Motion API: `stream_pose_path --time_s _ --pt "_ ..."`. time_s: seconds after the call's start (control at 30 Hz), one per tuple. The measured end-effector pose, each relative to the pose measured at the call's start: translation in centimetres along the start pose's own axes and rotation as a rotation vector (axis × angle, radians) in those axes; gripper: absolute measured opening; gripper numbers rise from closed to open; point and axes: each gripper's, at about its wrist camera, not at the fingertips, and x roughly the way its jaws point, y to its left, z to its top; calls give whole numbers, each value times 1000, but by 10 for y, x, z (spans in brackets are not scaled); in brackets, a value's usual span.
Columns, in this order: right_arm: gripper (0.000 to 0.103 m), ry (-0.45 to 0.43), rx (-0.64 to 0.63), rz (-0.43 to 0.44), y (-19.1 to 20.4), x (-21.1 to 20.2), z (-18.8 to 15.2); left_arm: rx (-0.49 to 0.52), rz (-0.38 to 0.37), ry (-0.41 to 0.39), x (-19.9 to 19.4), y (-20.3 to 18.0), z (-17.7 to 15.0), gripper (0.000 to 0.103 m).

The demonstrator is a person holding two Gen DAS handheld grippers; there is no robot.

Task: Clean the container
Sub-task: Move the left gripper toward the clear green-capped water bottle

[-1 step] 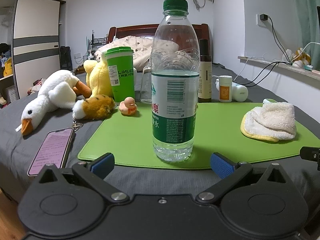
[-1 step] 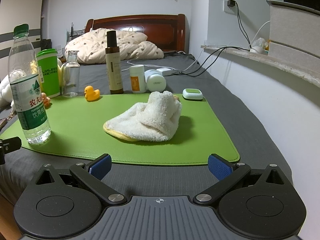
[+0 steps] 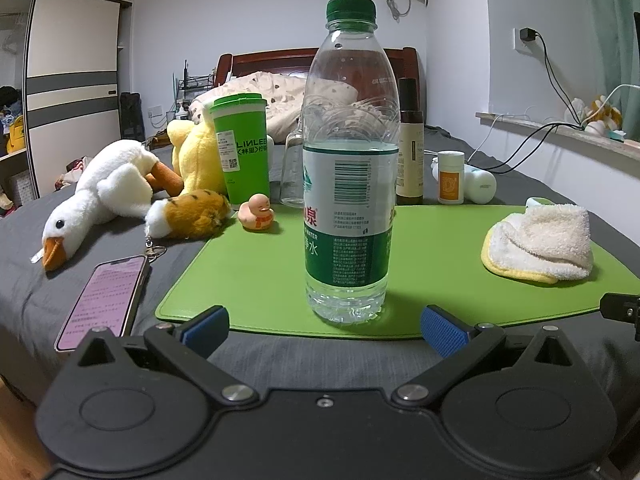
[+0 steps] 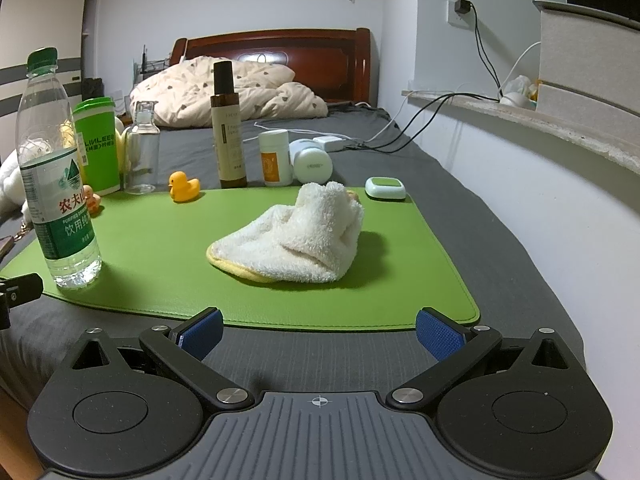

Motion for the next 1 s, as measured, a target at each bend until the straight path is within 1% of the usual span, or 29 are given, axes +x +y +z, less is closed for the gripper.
stream_pose_path --time_s 0.27,0.7,1.0 --pt "103 -2 4 -1 2 5 2 5 0 0 1 -3 0 103" --pt "103 1 5 -1 -1 1 -1 3 5 1 2 -2 -1 103" --pt "103 0 5 -2 -1 0 1 10 15 -35 -3 -3 3 103"
